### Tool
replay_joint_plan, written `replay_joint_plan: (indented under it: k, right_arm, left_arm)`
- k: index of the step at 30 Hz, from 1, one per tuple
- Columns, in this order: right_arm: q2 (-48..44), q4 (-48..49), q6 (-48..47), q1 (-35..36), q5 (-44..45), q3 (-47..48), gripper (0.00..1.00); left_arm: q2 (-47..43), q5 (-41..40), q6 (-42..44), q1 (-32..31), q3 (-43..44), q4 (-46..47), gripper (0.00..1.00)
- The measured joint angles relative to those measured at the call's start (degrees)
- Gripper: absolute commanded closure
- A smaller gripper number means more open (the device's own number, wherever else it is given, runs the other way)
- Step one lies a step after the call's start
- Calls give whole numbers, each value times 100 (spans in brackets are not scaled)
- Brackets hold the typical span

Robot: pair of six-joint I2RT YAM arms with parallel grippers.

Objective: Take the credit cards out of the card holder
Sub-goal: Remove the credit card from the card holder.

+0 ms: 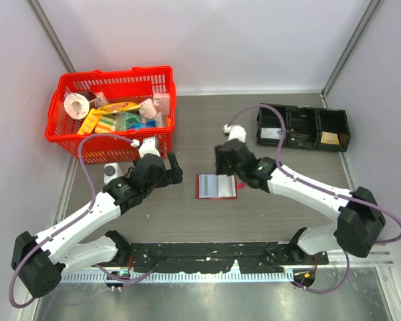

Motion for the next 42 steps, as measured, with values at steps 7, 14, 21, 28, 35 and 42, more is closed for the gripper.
replay_joint_plan:
  k: [7, 14, 21, 28, 35, 42]
  right_arm:
    - [992, 26, 63, 1172, 98, 20, 39]
    - [1941, 52, 81, 1537, 31, 199, 38]
    - [2605, 11, 81, 1792, 55, 686, 39]
    - [2684, -269, 72, 1843, 354, 763, 63]
    - [2597, -485, 48, 1843, 651, 756, 79]
    - [2302, -621, 39, 1775, 994, 581, 72]
  left_arm:
    - [-219, -199, -264, 0, -162, 11, 1]
    - [-308, -262, -387, 0, -240, 7, 0]
    - [-308, -258, -422, 0, -249, 9, 1]
    - [-291, -254, -422, 0, -269, 9, 1]
    - [-157, -195, -420, 0, -269, 13, 1]
    - [0, -66, -413, 0, -269, 35, 1]
